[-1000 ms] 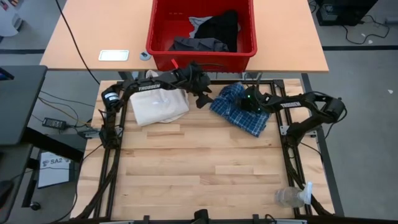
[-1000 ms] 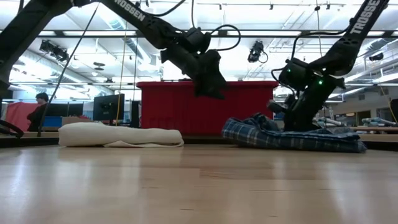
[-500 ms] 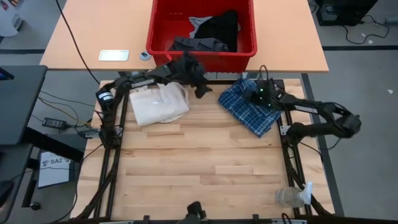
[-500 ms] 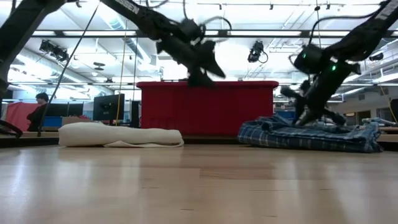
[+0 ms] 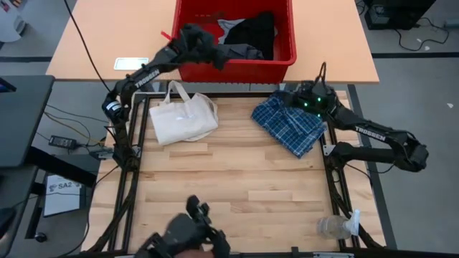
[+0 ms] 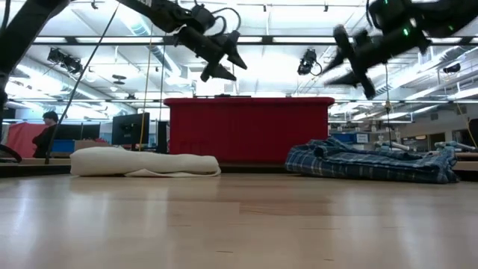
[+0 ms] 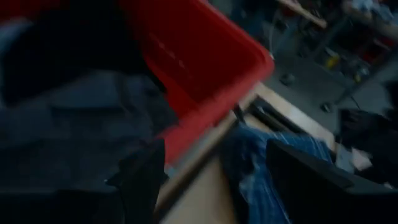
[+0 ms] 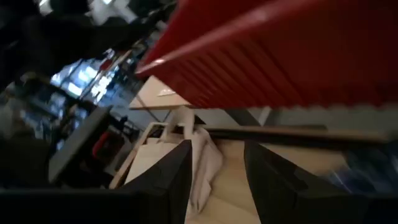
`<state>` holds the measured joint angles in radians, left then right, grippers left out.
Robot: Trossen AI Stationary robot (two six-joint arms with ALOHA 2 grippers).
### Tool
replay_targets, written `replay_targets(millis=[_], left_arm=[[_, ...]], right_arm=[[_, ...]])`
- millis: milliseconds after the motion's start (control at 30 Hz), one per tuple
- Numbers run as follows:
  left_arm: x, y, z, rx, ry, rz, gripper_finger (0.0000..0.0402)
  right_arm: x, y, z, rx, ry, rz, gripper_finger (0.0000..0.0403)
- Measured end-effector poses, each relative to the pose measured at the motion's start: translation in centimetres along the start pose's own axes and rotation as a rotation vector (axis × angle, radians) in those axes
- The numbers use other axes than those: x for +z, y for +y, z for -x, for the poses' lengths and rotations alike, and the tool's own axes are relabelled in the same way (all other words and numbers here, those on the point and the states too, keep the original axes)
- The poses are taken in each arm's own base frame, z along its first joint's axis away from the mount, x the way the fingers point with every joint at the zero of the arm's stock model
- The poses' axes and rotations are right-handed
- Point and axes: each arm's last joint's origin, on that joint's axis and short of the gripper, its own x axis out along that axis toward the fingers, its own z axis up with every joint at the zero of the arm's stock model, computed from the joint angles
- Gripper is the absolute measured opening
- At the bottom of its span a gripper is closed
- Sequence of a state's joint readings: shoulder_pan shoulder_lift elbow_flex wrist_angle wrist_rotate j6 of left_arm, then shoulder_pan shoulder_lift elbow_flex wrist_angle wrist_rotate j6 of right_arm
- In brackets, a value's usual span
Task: Fold laundry
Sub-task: Move the red bin to the top center of the table
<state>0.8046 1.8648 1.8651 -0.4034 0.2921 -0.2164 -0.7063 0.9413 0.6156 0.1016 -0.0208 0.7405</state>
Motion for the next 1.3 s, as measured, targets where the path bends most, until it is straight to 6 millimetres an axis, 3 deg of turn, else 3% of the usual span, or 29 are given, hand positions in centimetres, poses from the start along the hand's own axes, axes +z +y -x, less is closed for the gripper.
replay_targets(millis=[167, 333, 433, 633, 767, 900, 1100, 1300], left_arm=[[2.4, 2.4, 2.1, 0.069, -0.07, 0.012, 0.0278], [3.5, 6.0, 3.8, 0.109, -0.11, 0.001, 0.0278], [3.1, 8.5, 3.6, 0.095, -0.086, 0.019, 0.0278], [1.0, 11.2, 0.3, 0.053, -0.021, 0.01, 0.0278], [0.2, 11.8, -0.7, 0.079, 0.008, -0.018, 0.0278], [1.1, 12.7, 0.9, 0.139, -0.027, 0.002, 0.0278], [3.8, 14.8, 5.2, 0.236, -0.084, 0.072, 0.0281], [3.3, 18.0, 7.5, 0.268, -0.065, 0.225, 0.0284]], right_arm=[[4.6, 3.6, -1.6, -0.029, -0.047, 0.197, 0.0154], [10.1, 5.7, -5.4, -0.117, -0.103, 0.37, 0.0154], [12.8, 6.0, -7.9, -0.144, -0.106, 0.373, 0.0154], [16.3, 6.0, -10.4, -0.197, -0.107, 0.387, 0.0154], [17.5, 4.3, -10.9, -0.408, -0.121, 0.425, 0.0155], [19.0, 1.2, -10.4, -0.573, -0.087, 0.391, 0.0156], [21.5, -5.0, -8.8, -0.561, -0.005, 0.177, 0.018], [22.9, -9.9, -8.5, -0.436, 0.063, 0.026, 0.0235]])
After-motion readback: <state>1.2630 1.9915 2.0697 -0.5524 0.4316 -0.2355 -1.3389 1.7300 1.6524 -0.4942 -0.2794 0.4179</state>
